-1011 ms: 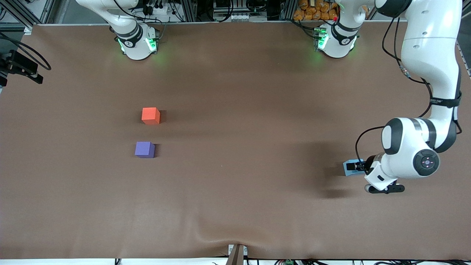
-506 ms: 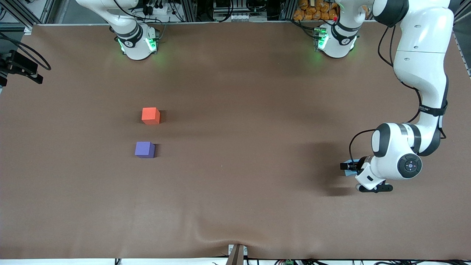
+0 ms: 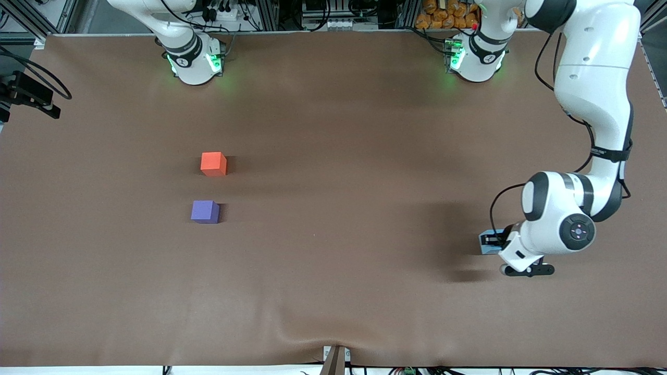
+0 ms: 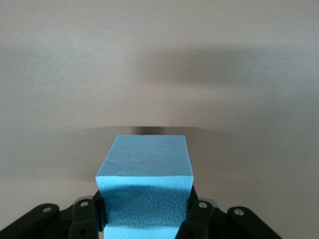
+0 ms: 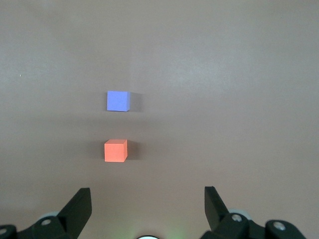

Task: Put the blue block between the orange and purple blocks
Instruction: 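Carry the blue block with the left gripper toward the table middle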

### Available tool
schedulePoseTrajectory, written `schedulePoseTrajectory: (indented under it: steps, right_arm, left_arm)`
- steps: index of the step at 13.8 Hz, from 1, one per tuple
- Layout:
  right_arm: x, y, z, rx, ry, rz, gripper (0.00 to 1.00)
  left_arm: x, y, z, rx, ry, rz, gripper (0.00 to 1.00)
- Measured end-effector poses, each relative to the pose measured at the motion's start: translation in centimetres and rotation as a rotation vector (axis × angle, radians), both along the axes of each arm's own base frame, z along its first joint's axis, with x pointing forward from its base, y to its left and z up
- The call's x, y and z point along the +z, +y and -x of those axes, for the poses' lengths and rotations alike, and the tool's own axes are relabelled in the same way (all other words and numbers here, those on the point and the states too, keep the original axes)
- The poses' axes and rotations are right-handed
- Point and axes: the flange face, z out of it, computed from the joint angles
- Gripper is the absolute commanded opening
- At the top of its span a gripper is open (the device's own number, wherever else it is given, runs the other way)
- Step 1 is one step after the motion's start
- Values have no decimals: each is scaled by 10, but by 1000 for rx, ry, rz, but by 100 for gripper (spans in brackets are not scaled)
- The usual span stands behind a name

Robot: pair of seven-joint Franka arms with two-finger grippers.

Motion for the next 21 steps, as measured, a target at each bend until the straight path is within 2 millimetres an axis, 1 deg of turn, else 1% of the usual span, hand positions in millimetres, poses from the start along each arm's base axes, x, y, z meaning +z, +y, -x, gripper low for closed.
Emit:
schedulePoseTrajectory:
  steps: [1, 2, 3, 4, 5, 6, 7, 8, 9, 10, 11, 12, 13, 14, 15, 16, 17, 18, 19, 20, 21]
  right_arm:
    - [0, 0, 0, 0, 0, 0, 100]
    - [0, 0, 0, 0, 0, 0, 100]
    - [0, 0, 0, -1, 0, 0, 100]
    - [0, 0, 0, -1, 0, 0, 100]
    - [0, -1, 0, -1, 0, 0, 100]
    - [0, -1, 0, -2, 1, 0, 100]
    - [0, -1, 0, -2, 1, 0, 100]
    - [0, -1, 0, -3, 1, 0, 100]
    - [0, -2, 0, -3, 2, 0, 100]
    - [-1, -2, 1, -4, 8, 0, 100]
    - [-1, -2, 2, -4, 16, -1, 100]
    - [-2, -2, 2, -4, 21, -1, 100]
    - [-2, -2, 2, -4, 22, -1, 100]
    - [-2, -2, 2, -4, 23, -1, 100]
    - [-3, -2, 2, -4, 26, -1, 100]
    - [-4, -2, 1, -4, 29, -1, 100]
    - [-6, -2, 0, -4, 32, -2, 100]
    - [-7, -2, -1, -3, 35, -2, 100]
    - [-9, -2, -1, -1, 37, -2, 100]
    - [-10, -1, -2, 0, 40, -2, 100]
    - [-12, -1, -3, 1, 44, -2, 100]
  left_arm:
    - [11, -32, 4, 19, -14, 5, 0]
    - [22, -71, 10, 44, -22, 23, 0]
    - [30, -116, 21, 68, -21, 51, 0]
    - [35, -162, 37, 82, -15, 66, 0]
    - [37, -209, 56, 94, -8, 70, 0]
    - [38, -250, 77, 103, -2, 68, 0]
    - [39, -288, 99, 106, 3, 67, 0]
    - [39, -323, 122, 97, 13, 70, 0]
    - [38, -353, 145, 78, 23, 76, 0]
    - [35, -382, 168, 57, 30, 80, 0]
    - [29, -406, 189, 38, 34, 82, 0]
    - [21, -426, 208, 15, 38, 82, 2]
    - [10, -443, 226, -5, 45, 77, 9]
    - [0, -457, 242, -18, 48, 74, 26]
    - [-10, -467, 253, -26, 47, 75, 76]
    - [-19, -474, 261, -29, 46, 74, 100]
    - [-27, -478, 266, -33, 44, 74, 100]
    - [-30, -481, 268, -30, 40, 76, 100]
    - [-25, -482, 265, -12, 30, 85, 100]
    - [-12, -483, 257, 8, 11, 102, 100]
    - [10, -482, 246, 22, -18, 122, 100]
